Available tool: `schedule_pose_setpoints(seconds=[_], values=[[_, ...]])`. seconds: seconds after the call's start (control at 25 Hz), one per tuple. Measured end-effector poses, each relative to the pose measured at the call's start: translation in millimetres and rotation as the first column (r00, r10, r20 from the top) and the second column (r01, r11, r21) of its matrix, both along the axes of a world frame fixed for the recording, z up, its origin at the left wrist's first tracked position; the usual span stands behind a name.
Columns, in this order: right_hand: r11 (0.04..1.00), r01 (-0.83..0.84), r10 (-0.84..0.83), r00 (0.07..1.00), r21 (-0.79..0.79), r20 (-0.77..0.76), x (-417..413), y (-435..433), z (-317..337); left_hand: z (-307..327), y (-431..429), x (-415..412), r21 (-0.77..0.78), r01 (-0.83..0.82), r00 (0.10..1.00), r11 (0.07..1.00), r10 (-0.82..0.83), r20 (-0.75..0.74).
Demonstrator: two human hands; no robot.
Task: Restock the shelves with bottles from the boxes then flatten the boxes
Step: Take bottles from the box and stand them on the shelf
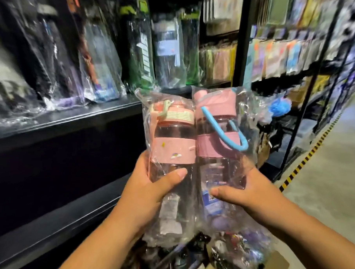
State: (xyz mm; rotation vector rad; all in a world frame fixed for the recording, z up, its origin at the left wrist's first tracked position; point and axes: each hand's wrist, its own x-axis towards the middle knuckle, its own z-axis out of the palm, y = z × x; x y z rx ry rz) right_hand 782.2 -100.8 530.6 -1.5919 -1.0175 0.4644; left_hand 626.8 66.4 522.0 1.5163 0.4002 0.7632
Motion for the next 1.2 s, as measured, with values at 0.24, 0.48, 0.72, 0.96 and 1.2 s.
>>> schedule_pose_setpoints(seconds=[0.24, 0.48, 0.72, 0.96, 1.2], values=[[0.982, -0.096, 0.082, 0.993, 0.160, 0.089, 68.9, 65.5, 65.3, 76.5, 52.3, 58.3, 0.139, -0.047, 0.992, 0.989, 0.029, 0.126], [0.944, -0.123, 0.106, 0.992, 0.306, 0.070, 161.8, 121.8, 105.1, 112.8, 82.8, 113.2, 0.215, -0.207, 0.968, 0.954, 0.168, 0.184], [0.929, -0.089, 0.041, 0.990, 0.359, 0.138, 274.5, 179.6, 136.3, 132.6, 103.2, 187.4, 0.265, -0.332, 0.938, 0.905, 0.285, 0.199], [0.949, 0.030, -0.086, 0.982, 0.314, 0.166, 346.7, 253.2, 148.4, 139.1, 110.6, 243.8, 0.285, -0.438, 0.895, 0.853, 0.383, 0.229], [0.956, 0.187, -0.232, 0.954, 0.226, 0.191, 389.0, 304.5, 137.7, 135.3, 117.8, 263.7, 0.268, -0.504, 0.859, 0.821, 0.446, 0.250]])
